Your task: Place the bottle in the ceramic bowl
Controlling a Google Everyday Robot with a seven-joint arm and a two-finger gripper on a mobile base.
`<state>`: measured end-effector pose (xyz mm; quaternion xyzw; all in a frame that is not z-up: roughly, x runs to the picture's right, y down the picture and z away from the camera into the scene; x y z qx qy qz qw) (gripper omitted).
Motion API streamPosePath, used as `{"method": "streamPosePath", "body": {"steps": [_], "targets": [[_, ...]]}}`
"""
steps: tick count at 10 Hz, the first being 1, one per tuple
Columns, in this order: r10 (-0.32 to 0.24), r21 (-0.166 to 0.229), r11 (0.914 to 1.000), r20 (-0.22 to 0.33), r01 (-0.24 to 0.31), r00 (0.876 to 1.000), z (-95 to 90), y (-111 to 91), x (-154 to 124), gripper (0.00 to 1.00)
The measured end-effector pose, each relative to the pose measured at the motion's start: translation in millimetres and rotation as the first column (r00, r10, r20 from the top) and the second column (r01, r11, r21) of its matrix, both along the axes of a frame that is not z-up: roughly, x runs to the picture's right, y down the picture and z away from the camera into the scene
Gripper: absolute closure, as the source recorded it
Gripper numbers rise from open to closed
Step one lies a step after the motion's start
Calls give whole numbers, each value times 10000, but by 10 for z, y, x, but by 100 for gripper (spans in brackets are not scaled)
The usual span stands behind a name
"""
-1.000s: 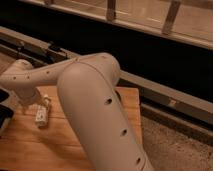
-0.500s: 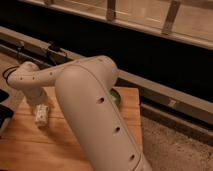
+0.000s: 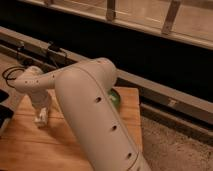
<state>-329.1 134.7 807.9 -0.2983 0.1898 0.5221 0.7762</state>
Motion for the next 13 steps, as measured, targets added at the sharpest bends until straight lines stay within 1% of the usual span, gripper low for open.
{"method": "streamPosePath", "body": {"steps": [1,4,5,6,7,9,10,11,12,13], "targets": [[-139,-55,9999,234,140,9996,-30,35,-133,35],[-545,-150,9983,687,556,9962,-80,85,-416,35],[-715,-244,9970,861,739,9937,-75,126,-530,35],[-759,-320,9964,873,789,9933,-24,147,-558,35],[-832,-394,9955,785,865,9934,55,170,-553,35],[-1055,-560,9926,465,1080,9933,293,299,-551,35],[-1074,-640,9920,236,1087,9939,430,333,-505,35],[-918,-784,9927,16,917,9958,557,352,-434,35],[-795,-868,9932,-117,782,9968,634,369,-378,37],[-606,-895,9943,-235,583,9979,670,389,-358,45]]}}
